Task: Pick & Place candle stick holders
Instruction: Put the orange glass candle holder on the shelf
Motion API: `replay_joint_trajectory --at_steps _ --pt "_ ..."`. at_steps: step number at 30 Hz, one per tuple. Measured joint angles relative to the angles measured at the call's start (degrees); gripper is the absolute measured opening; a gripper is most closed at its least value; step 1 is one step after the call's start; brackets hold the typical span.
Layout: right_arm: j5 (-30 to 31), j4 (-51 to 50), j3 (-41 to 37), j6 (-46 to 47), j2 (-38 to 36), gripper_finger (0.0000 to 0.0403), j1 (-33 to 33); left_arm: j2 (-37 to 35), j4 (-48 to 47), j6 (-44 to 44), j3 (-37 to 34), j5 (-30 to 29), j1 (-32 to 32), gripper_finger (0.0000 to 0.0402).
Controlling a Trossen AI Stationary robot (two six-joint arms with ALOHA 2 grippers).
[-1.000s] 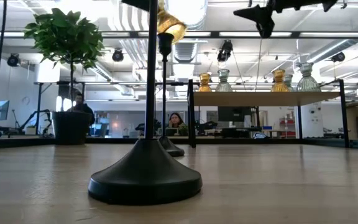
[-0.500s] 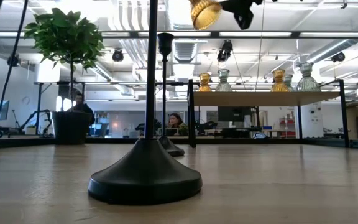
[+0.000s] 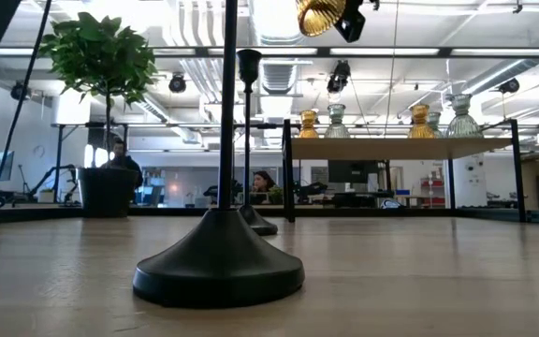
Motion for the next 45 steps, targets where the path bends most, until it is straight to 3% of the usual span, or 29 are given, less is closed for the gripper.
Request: replay_joint_trajectory --at_steps 17,20,25,32,37,43,45 --pt "-0.02 -0.07 4.39 0.72 5.90 0.0217 3.67 0.04 0.84 -0.65 -0.80 -0.19 -0.24 0.0037" --pt "0.20 -0.02 4.85 0.26 5.98 0.0197 3.80 0.04 1.06 -0.69 -0.80 -0.19 -0.25 0.0037" --pt "0.41 -1.08 4.85 -0.19 5.68 0.0119 3.80 -0.02 1.23 -0.93 -0.80 0.12 -0.30 0.0037" --pt "1.00 -2.34 4.72 0.04 5.38 0.0115 3.80 -0.04 1.33 -7.46 -0.80 -0.43 -0.34 0.0036" --pt "8.29 -3.43 4.59 0.01 3.70 0.0115 3.84 -0.33 2.51 -20.65 -0.73 -2.30 -0.22 0.0098" --pt "26.45 -6.22 3.85 -0.62 0.16 0.0115 4.41 -1.15 3.54 -33.63 -0.69 -13.09 0.06 0.0165" --pt "33.04 -3.91 2.70 -1.67 -1.16 0.0115 5.36 -1.89 0.90 -38.77 -0.84 -13.11 0.60 0.0178"
